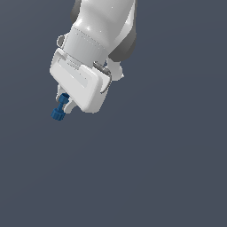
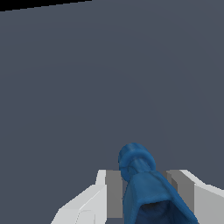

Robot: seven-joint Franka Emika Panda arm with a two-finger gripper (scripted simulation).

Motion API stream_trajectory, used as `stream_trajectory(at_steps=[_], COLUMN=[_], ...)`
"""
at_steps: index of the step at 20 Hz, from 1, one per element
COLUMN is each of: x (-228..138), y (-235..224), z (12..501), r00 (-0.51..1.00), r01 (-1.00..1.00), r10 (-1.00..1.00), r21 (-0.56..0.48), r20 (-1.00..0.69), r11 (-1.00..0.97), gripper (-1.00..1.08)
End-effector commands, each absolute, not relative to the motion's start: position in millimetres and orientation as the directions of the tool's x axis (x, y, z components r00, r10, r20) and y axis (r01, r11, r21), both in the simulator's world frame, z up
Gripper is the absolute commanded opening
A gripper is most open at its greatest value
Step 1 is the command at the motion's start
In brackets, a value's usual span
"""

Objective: Pick up the object and move it to a goal position.

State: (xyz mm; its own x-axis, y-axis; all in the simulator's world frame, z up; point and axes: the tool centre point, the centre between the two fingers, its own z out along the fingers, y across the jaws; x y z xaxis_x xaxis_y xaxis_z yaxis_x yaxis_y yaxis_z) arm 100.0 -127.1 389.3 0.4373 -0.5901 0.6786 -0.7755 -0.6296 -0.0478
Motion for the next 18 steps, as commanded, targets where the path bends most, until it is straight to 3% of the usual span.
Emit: stream_trajectory(at_steps=[1,18], x=[99.2,86.5], y=[-127.2,-119.3], z=[408.0,499.5], r00=[0.393,0.172], r01=[-0.795,-0.872], r10=[-0.592,-0.571], r21=[-0.063,-0.145], r20=[0.704,0.803], r11=[-0.603,-0.468], gripper=[-1.00,-1.00])
